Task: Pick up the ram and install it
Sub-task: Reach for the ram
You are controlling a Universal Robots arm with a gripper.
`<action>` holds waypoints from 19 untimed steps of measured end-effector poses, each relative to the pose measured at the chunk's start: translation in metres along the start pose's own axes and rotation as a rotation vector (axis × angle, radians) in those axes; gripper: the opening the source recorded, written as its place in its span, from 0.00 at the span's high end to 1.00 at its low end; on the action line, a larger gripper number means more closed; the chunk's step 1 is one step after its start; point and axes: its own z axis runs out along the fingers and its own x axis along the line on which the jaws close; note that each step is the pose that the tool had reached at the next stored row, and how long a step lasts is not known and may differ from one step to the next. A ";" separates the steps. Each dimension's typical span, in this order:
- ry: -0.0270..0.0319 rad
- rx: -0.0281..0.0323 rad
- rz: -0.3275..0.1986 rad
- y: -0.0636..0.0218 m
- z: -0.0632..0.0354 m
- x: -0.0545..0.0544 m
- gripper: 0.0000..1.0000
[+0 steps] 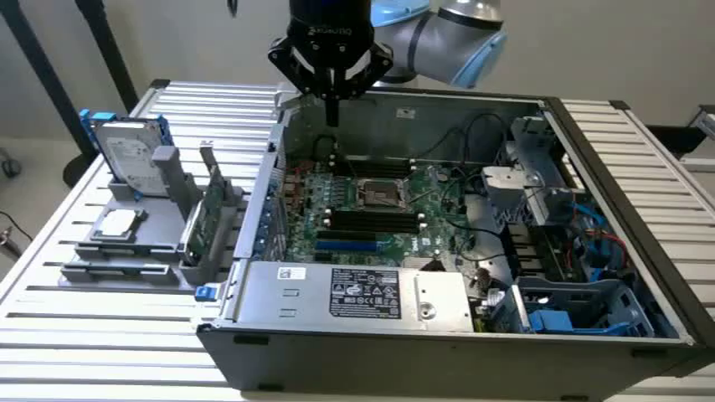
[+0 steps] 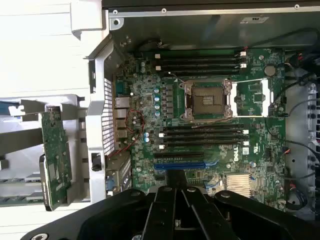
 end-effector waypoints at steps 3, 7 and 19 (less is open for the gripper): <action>0.0000 0.0001 0.000 0.0000 0.0000 0.000 0.89; -0.0001 0.0000 0.000 0.0000 0.0000 0.000 0.89; -0.0002 0.0000 0.000 -0.0046 -0.0009 0.036 0.89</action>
